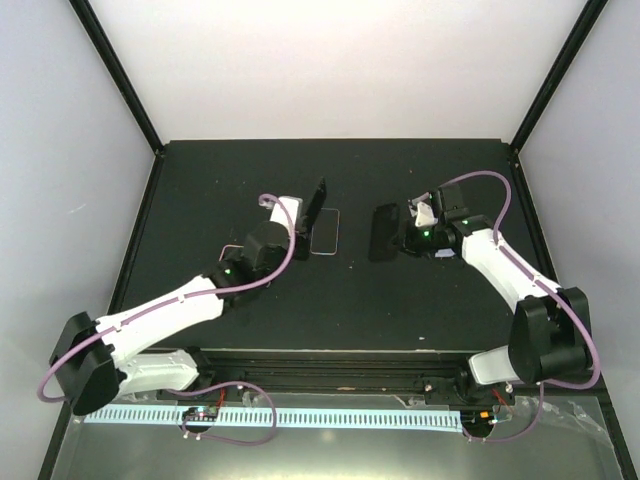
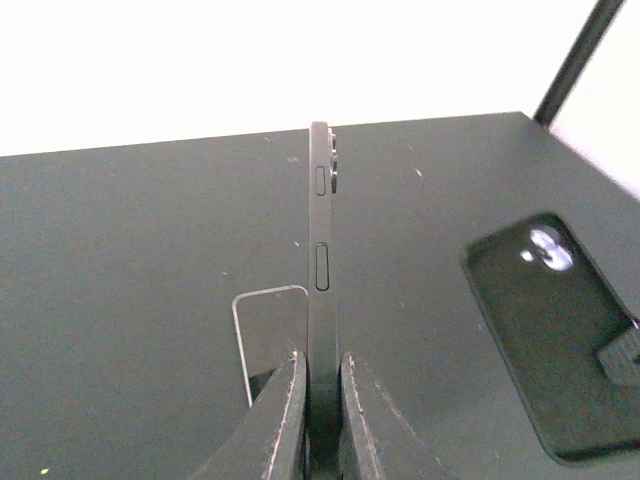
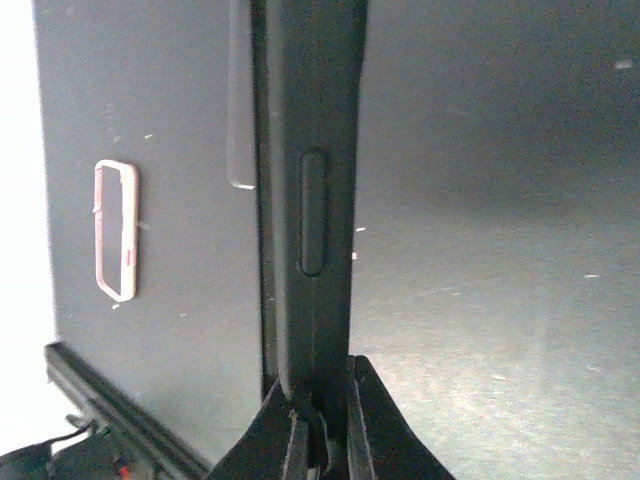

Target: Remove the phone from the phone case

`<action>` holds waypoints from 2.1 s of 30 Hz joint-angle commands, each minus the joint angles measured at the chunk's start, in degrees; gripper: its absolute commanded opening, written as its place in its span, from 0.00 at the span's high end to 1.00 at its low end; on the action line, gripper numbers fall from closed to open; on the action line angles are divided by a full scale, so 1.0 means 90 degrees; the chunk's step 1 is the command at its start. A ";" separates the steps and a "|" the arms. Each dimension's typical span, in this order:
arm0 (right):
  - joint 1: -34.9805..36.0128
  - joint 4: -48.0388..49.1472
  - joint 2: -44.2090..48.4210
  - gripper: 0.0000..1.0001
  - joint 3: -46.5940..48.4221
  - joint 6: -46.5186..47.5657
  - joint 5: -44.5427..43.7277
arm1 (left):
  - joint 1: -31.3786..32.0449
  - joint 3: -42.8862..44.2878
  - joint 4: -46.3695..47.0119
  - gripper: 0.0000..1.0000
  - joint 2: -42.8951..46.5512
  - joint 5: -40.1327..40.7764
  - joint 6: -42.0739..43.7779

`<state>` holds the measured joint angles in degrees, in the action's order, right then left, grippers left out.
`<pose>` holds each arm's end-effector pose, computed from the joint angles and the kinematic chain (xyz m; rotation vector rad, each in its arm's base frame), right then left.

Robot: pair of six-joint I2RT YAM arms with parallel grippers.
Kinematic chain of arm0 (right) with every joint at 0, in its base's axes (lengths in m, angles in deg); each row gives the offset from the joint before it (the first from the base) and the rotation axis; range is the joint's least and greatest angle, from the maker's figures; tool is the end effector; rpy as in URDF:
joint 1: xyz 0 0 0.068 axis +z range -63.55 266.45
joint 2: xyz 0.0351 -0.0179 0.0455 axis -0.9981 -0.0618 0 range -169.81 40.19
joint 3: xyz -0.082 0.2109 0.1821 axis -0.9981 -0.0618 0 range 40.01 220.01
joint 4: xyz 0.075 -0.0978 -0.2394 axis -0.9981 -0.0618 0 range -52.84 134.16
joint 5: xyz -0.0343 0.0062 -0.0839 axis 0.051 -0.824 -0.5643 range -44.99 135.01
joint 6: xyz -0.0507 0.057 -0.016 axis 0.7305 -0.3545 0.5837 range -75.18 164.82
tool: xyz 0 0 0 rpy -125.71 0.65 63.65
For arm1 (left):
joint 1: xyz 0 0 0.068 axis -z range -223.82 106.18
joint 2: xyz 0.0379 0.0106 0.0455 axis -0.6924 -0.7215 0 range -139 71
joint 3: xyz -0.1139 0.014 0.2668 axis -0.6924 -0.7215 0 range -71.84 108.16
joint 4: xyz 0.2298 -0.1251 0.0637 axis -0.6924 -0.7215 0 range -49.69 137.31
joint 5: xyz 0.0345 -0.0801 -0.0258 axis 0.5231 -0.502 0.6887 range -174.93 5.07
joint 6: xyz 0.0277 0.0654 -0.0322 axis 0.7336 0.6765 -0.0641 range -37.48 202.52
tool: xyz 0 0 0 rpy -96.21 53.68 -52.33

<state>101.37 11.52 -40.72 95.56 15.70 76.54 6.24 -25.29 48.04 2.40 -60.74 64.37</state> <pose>0.2802 0.1108 0.2270 0.1153 2.6668 0.9824 0.2135 -0.2124 0.2877 0.2560 1.9114 -0.3924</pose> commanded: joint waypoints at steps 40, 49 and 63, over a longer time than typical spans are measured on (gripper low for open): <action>-0.0775 0.0387 0.0096 0.99 -0.0197 0.3212 0.2262 | -0.0035 0.0504 -0.0410 0.98 -0.2367 0.2408 0.3833; -0.1023 0.0205 -0.0233 0.99 -0.0088 0.3299 0.2653 | -0.0006 0.1063 -0.0226 0.98 -0.3739 0.2984 0.4520; -0.1299 0.0180 -0.0538 0.99 -0.0049 0.3260 0.2898 | -0.0006 0.1471 -0.0734 0.76 -0.4340 0.3016 0.4200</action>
<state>90.38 12.83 -44.74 93.48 44.53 99.66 5.83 -14.10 42.25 -36.33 -35.19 102.64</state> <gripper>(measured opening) 0.053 0.218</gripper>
